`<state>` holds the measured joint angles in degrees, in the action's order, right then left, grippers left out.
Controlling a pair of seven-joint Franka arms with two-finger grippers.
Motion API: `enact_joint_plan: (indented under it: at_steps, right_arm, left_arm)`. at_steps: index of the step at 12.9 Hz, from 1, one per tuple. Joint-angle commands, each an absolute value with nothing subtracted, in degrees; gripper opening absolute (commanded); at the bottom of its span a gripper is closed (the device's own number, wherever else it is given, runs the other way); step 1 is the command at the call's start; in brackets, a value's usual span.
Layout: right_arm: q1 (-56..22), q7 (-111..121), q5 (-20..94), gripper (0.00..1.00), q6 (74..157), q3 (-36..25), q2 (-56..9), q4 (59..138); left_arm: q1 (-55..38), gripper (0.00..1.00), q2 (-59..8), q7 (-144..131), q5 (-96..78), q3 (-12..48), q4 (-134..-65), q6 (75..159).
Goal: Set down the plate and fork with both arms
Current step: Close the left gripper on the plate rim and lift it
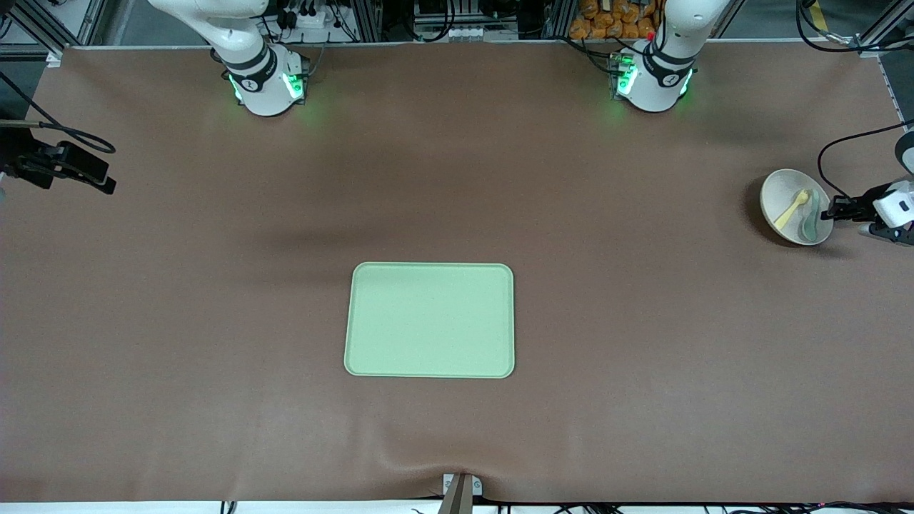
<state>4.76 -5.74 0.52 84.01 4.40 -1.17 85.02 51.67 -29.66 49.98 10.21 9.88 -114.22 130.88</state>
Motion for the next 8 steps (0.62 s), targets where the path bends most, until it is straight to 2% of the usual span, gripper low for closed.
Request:
enact_joint_plan:
  at_steps: [1, 6, 8]
  right_arm:
    - [5.71, -5.36, 0.7, 1.0, 83.5, 4.92, -0.88, 84.99]
    - [5.62, -5.36, 0.7, 1.0, 83.41, 4.92, -0.88, 84.99]
    - [5.63, -5.36, 0.7, 1.0, 83.41, 4.92, -0.79, 84.99]
  left_arm:
    - [51.77, 0.0, -30.15, 50.45, 11.69, 11.07, -113.99, 131.66]
    - [51.94, 0.0, -27.34, 48.61, 6.54, 13.0, -113.38, 125.79]
    - [51.94, 0.0, -27.25, 48.43, 1.87, 14.06, -110.32, 120.0]
